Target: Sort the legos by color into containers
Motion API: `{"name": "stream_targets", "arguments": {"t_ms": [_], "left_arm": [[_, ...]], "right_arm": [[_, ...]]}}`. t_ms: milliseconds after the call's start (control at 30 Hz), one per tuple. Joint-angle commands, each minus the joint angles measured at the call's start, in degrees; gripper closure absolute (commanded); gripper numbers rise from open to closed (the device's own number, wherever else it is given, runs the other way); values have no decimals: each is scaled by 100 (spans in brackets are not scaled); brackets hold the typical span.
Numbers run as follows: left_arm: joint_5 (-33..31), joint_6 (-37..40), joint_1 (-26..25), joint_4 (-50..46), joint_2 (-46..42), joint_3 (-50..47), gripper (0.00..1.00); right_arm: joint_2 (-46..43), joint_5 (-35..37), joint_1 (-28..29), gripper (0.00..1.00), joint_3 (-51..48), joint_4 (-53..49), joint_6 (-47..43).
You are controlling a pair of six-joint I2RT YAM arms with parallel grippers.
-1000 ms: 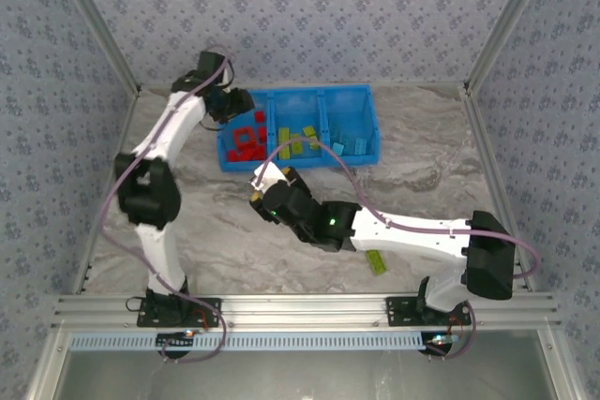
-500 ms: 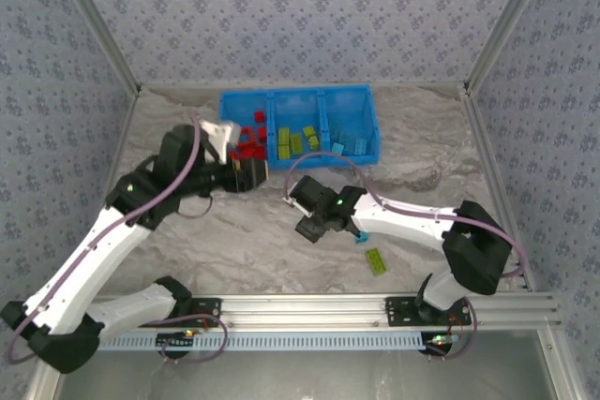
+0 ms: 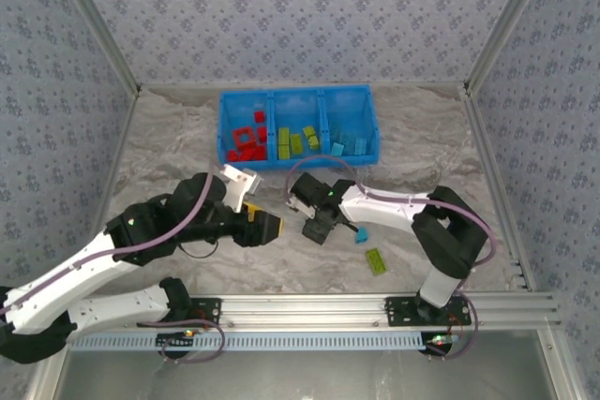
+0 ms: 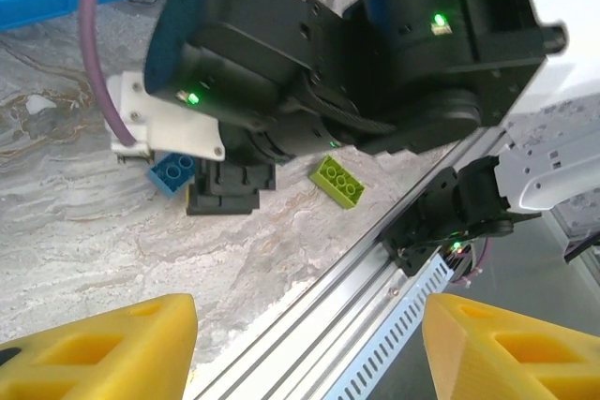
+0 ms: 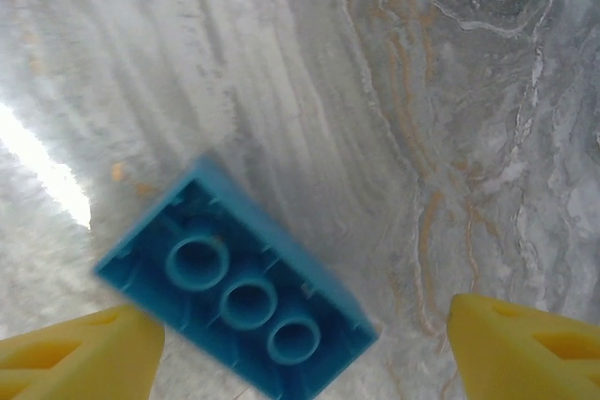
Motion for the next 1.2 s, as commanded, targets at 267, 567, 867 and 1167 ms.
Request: {"name": "stream_targets", "arguments": {"t_ms": [267, 567, 867, 1167], "left_arm": [[-423, -10, -439, 115, 462, 362, 36], [-1554, 45, -930, 307, 709, 405, 40], [-4576, 256, -2138, 278, 2303, 1509, 43], [-5549, 1102, -2120, 1684, 3616, 1994, 40]], "right_arm": [[422, -834, -610, 39, 373, -19, -135], [716, -1017, -740, 58, 589, 67, 5], [-425, -1030, -1206, 72, 271, 151, 830], [-792, -1190, -2407, 71, 904, 276, 1519]]}}
